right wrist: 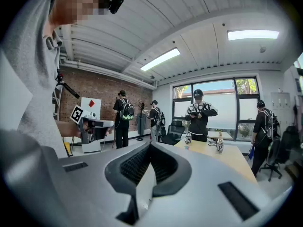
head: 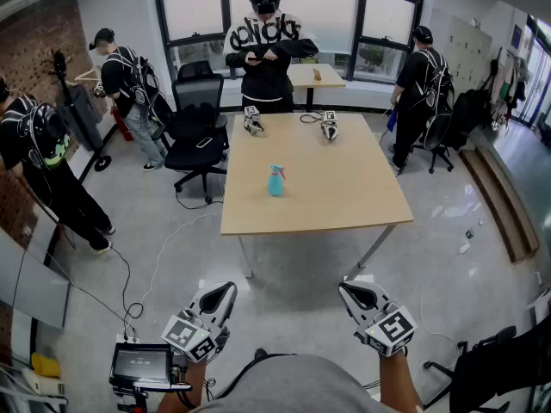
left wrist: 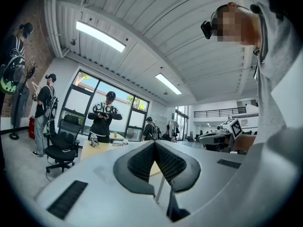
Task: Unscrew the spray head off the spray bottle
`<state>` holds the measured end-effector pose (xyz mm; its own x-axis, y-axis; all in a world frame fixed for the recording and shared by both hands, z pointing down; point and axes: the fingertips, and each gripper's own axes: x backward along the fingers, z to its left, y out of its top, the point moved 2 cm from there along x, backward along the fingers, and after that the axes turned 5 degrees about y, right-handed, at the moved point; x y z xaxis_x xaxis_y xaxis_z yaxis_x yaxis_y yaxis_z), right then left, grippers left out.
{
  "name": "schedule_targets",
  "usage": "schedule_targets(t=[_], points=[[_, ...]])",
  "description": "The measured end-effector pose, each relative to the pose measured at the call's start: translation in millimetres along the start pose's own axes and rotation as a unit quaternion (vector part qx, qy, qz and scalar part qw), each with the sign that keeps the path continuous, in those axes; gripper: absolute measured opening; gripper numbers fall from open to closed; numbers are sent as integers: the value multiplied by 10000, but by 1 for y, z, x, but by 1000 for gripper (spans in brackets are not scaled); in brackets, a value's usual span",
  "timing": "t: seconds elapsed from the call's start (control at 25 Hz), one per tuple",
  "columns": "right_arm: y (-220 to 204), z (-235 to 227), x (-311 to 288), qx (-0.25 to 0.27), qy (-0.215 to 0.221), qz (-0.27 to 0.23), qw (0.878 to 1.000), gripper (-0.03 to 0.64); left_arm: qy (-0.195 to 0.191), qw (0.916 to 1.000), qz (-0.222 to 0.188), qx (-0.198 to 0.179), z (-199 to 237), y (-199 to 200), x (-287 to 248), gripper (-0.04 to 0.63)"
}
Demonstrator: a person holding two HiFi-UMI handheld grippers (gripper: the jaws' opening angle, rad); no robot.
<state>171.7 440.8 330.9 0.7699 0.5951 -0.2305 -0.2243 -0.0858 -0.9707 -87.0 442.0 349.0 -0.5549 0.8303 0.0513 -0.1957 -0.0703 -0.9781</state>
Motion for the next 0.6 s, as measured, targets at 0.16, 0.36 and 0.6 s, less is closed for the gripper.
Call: schedule_targets(t=[0.16, 0.36, 0.6], points=[[2, -2, 4, 34, -8, -125, 9999, 5, -16, 10000, 9, -10, -4, -1, 0, 5], [8, -8, 0, -10, -161, -340, 9993, 5, -196, 9995, -102, -210, 2, 9, -13, 5], [-8, -7, -4, -148, 19, -57, 9999, 5, -95, 9999, 46, -103, 0, 0, -9, 5]])
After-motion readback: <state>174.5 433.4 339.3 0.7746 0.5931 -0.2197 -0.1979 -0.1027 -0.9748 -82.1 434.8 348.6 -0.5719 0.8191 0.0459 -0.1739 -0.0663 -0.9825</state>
